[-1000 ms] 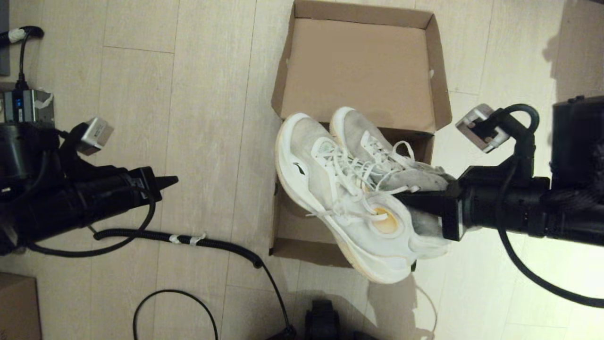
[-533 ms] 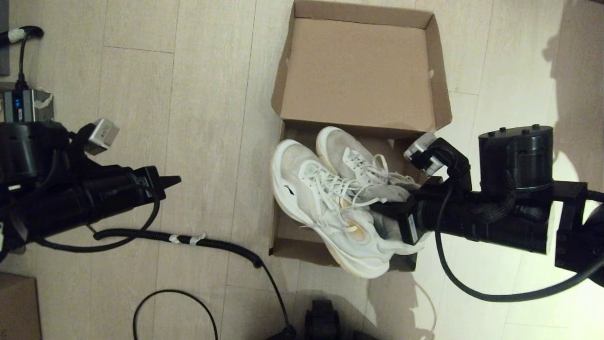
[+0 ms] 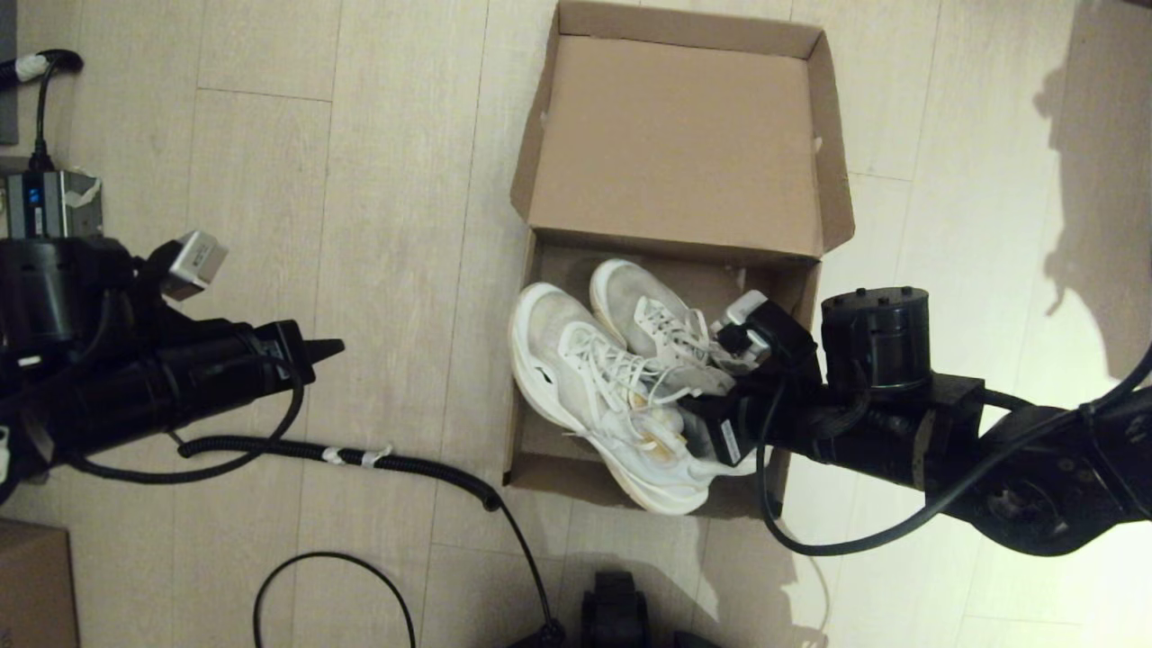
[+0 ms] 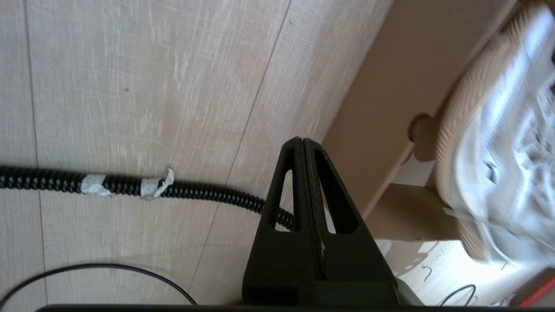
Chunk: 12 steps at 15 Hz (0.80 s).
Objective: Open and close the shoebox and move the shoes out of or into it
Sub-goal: Put the shoes into the shoe box
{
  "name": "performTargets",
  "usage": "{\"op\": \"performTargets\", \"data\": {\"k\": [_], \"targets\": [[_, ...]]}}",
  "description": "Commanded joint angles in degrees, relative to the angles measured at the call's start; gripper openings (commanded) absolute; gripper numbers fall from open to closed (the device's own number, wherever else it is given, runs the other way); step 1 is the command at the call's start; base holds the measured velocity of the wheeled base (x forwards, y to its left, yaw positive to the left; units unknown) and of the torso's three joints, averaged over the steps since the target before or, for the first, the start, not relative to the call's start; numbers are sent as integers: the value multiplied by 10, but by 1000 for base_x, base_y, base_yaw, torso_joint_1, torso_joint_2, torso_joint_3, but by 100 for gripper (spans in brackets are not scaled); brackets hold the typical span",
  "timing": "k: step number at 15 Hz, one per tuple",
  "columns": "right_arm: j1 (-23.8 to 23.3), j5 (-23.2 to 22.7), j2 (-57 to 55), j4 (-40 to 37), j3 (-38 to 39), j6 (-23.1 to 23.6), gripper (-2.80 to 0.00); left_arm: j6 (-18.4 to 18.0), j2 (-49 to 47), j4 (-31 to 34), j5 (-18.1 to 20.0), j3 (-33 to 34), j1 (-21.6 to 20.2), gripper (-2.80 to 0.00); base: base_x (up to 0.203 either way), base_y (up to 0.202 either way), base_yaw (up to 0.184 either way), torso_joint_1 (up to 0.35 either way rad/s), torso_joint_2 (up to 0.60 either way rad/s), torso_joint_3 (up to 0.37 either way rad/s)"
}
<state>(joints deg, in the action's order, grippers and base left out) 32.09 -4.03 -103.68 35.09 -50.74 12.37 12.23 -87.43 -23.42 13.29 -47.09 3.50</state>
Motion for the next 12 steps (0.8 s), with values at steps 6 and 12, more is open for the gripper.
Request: {"op": "performTargets", "data": {"k": [6, 12], "targets": [[-2, 14, -54, 36, -1, 2, 0, 1, 1, -8, 2, 16, -2, -280, 0, 0, 0, 0, 0, 0], [-5, 22, 2, 32, 22, -1, 0, -1, 5, -10, 2, 8, 4, -280, 0, 0, 0, 0, 0, 0]]}}
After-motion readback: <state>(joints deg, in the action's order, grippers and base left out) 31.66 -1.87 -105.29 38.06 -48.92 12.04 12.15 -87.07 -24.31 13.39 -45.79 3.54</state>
